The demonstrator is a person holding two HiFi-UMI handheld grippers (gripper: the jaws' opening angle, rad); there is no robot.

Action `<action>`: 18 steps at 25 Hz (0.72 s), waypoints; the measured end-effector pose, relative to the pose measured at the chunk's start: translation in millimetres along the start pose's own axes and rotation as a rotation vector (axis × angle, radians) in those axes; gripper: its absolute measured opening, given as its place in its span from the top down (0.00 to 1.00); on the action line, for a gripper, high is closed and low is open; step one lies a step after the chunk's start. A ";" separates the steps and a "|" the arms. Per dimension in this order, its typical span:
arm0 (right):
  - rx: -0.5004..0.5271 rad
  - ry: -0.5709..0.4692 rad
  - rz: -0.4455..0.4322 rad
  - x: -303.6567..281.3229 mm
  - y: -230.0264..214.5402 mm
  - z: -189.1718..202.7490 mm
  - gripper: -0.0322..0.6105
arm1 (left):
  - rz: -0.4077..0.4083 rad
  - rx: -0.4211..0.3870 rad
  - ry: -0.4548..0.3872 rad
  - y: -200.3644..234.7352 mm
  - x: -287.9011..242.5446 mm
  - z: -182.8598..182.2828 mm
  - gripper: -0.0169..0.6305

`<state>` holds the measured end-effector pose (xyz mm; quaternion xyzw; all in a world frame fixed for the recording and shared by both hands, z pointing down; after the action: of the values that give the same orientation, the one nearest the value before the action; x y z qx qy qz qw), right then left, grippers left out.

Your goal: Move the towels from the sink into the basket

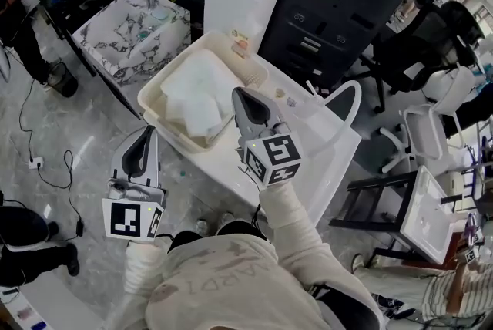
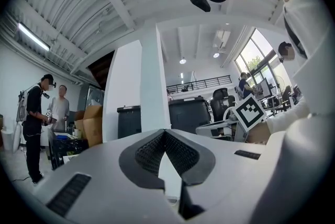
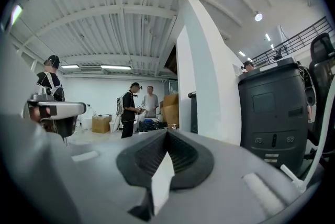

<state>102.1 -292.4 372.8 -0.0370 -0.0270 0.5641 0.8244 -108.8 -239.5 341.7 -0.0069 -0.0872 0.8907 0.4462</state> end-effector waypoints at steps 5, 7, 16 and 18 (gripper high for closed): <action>0.007 -0.020 0.016 16.5 4.5 -7.6 0.94 | 0.023 -0.002 -0.008 -2.6 -2.8 -3.2 0.97; 0.012 -0.027 0.021 23.0 6.2 -10.2 0.93 | 0.028 -0.004 -0.011 -3.7 -2.6 -4.5 0.97; 0.070 -0.045 0.048 52.5 16.2 -20.3 0.93 | 0.049 -0.004 -0.026 -8.8 1.4 -10.9 0.97; 0.084 -0.046 0.057 57.9 18.5 -21.1 0.93 | 0.055 -0.003 -0.028 -10.1 2.0 -11.1 0.97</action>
<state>107.7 -232.4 350.3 0.0097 -0.0210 0.5886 0.8081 -101.0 -230.3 332.5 0.0024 -0.0946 0.9024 0.4204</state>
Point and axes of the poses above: the fingertips, and each gripper's own axes: x backward along the fingers, y to its left, z out of its underside, the point moved 4 cm from there along x, backward along the fingers, and after that the axes turned 3 degrees about -x, right-handed, at the moved point
